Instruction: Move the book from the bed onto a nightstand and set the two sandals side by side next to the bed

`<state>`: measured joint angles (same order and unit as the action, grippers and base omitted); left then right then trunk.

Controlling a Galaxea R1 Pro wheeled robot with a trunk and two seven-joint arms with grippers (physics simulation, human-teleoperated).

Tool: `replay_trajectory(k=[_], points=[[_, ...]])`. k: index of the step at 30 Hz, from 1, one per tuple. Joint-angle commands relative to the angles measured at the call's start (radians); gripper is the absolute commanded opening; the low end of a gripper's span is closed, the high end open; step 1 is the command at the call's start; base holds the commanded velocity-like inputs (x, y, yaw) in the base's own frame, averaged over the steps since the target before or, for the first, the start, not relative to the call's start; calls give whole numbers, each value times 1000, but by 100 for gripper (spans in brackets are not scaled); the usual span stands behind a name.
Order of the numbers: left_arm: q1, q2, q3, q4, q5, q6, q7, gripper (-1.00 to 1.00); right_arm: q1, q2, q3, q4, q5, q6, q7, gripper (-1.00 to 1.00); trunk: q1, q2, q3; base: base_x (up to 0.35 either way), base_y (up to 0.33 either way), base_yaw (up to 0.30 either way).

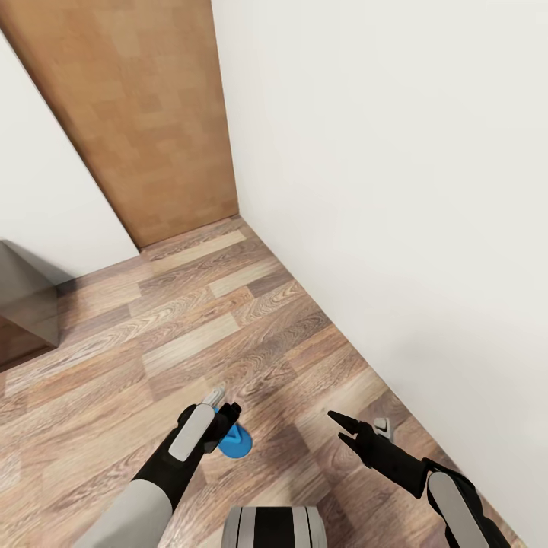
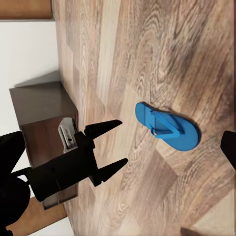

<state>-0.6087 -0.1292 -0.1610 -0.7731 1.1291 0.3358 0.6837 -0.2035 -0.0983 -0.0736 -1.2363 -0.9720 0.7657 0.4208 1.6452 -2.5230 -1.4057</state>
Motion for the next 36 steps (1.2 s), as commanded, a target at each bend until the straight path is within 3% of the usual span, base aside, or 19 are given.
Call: replay_trajectory(k=[1, 6, 19, 36], points=[[0, 0, -2, -2, 5, 2, 7, 100, 0, 0, -2, 0, -1, 6, 3, 100, 0, -1, -5, 0, 0, 0], [0, 0, -2, -2, 5, 2, 7, 100, 0, 0, -2, 0, -1, 6, 3, 100, 2, -2, -24, 0, 0, 0], [0, 0, -2, -2, 5, 2, 6, 100, -1, 1, -2, 0, -1, 6, 3, 100, 2, -2, -24, 0, 0, 0], [0, -1, -2, -2, 5, 2, 5, 100, 0, 0, -2, 0, -1, 6, 3, 100, 9, -5, -82, 0, 0, 0]])
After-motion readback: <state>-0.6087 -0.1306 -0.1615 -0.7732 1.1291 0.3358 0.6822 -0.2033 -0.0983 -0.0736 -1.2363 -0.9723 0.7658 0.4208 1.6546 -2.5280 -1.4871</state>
